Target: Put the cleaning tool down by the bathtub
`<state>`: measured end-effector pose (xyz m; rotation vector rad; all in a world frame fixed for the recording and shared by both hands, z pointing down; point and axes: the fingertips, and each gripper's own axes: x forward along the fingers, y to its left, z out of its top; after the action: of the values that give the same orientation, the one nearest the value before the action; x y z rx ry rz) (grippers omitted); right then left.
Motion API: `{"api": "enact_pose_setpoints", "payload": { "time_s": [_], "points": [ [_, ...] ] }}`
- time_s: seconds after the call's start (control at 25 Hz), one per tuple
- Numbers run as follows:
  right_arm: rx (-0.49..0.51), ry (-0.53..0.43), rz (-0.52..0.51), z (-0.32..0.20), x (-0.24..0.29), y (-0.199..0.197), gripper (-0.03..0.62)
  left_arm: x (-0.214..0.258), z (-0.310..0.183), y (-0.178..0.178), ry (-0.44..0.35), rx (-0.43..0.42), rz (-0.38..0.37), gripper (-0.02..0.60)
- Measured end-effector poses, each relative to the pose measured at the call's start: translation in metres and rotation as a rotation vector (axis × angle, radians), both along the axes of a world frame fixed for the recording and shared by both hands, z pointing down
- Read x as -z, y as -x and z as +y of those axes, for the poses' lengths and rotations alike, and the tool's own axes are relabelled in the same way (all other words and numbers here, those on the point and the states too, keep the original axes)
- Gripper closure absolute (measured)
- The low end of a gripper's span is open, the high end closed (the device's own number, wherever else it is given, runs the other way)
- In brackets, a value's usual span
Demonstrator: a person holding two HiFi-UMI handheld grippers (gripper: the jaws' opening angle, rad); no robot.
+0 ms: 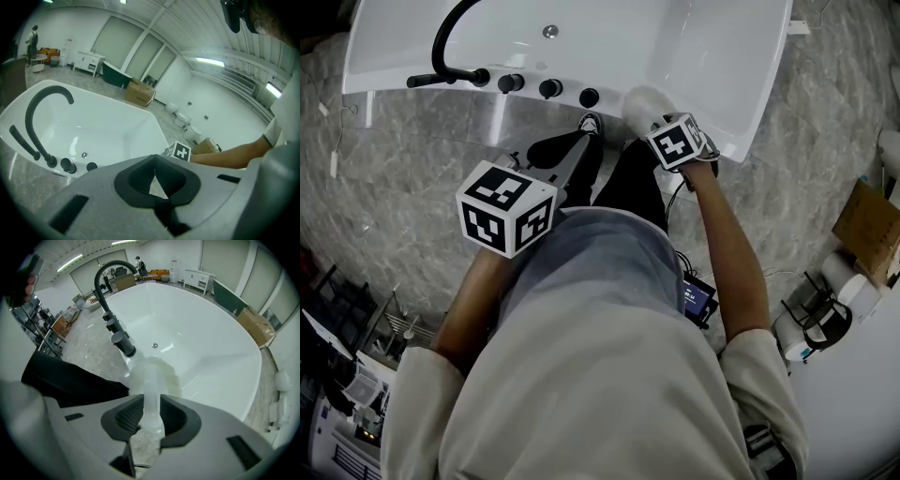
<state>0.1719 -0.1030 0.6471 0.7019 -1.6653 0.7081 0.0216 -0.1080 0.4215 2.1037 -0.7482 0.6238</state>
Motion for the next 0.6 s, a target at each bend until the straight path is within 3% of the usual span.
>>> {"api": "enact_pose_setpoints", "payload": {
  "time_s": [0.6],
  "points": [
    [-0.028, -0.034, -0.008, 0.0000, 0.0086, -0.0037, 0.500, 0.0011, 0.0004, -0.0044, -0.004, -0.019, 0.015, 0.577]
  ]
}}
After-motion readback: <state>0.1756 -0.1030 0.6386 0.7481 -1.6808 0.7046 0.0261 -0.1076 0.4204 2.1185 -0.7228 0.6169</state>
